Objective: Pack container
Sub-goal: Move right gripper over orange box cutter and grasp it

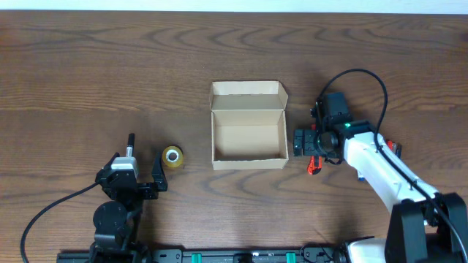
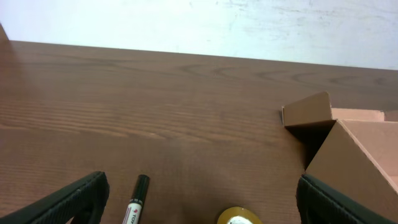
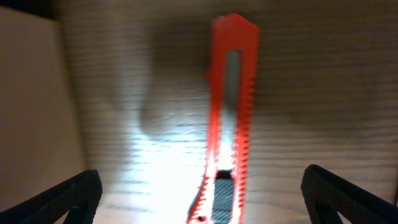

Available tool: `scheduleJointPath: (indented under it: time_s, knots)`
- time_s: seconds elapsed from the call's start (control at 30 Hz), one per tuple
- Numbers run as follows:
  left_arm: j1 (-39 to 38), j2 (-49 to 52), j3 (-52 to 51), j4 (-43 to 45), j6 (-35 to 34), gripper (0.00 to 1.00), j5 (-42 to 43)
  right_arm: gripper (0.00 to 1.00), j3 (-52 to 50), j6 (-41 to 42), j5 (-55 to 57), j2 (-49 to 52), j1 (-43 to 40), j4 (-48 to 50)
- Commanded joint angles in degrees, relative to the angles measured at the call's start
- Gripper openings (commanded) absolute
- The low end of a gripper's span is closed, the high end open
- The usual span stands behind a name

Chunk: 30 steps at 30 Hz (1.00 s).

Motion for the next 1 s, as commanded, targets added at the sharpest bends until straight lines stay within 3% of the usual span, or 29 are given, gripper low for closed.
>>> scheduleJointPath:
  time_s: [0.0, 0.7, 0.8, 0.83, 0.9, 0.97]
  knots:
    - [0.35, -0.39, -1.53, -0.68, 0.33, 0.96, 0.81, 0.99, -0.59, 0.85, 1.07, 2.23, -2.05, 0.59]
    - [0.35, -0.39, -1.53, -0.68, 0.33, 0.95, 0.81, 0.99, -0.61, 0.37, 0.85, 11.91, -4.52, 4.85]
    - [0.35, -0.39, -1.51, -0.66, 0.33, 0.96, 0.81, 0.77, -0.61, 0.72, 0.44, 12.83, -4.52, 4.85]
    - [0.35, -0.39, -1.53, -0.66, 0.33, 0.95, 0.81, 0.66, -0.61, 0.72, 0.22, 12.83, -4.52, 4.85]
    - [0.35, -0.39, -1.53, -0.68, 0.33, 0.96, 0.81, 0.32, -0.61, 0.96, 0.20, 12.83, -4.52, 4.90]
    - [0.35, -0.39, -1.53, -0.68, 0.33, 0.95, 0.81, 0.12, -0.61, 1.14, 0.20, 12.83, -4.52, 4.90]
